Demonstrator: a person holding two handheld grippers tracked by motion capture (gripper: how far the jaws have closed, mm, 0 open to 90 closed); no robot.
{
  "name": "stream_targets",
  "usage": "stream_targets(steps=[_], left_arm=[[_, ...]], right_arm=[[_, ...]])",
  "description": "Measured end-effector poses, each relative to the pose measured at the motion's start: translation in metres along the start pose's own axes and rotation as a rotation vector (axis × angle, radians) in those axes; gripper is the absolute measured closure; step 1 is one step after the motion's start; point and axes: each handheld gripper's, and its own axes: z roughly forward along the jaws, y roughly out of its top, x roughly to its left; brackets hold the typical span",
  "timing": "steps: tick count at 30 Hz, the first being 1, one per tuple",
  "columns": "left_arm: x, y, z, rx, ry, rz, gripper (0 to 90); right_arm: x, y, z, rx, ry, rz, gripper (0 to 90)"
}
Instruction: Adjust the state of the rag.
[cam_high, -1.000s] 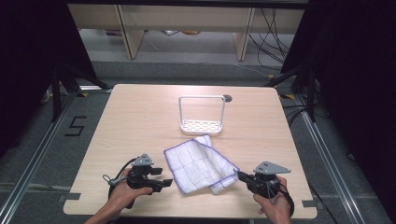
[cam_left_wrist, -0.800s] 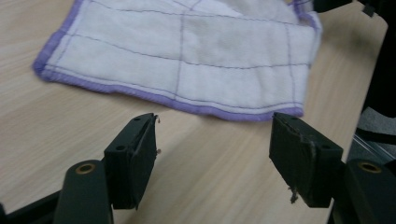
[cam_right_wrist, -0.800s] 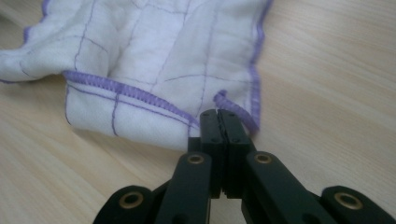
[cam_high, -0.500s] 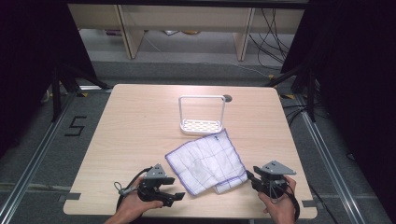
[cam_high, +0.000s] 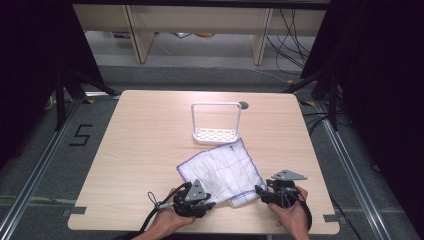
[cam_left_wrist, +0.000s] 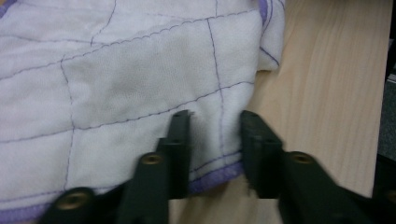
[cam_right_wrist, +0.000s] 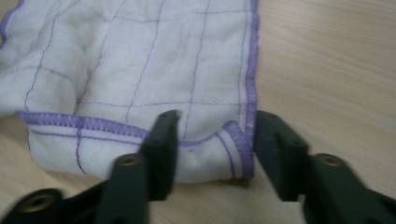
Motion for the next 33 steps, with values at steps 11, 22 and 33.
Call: stream_targets(steps=[11, 22, 33], left_arm=[[0.042, 0.001, -0.058, -0.114, -0.024, -0.055, 83.8], [0.062, -0.011, -0.081, -0.095, -0.078, -0.115, 81.7], [0.067, -0.020, -0.088, -0.111, -0.035, -0.171, 70.4]], right_arm=[[0.005, 0.005, -0.035, -0.106, 0.077, -0.121, 88.1], [0.029, -0.017, -0.054, -0.082, 0.117, -0.179, 88.0], [0.030, -0.027, -0.045, -0.008, 0.010, -0.208, 57.3]])
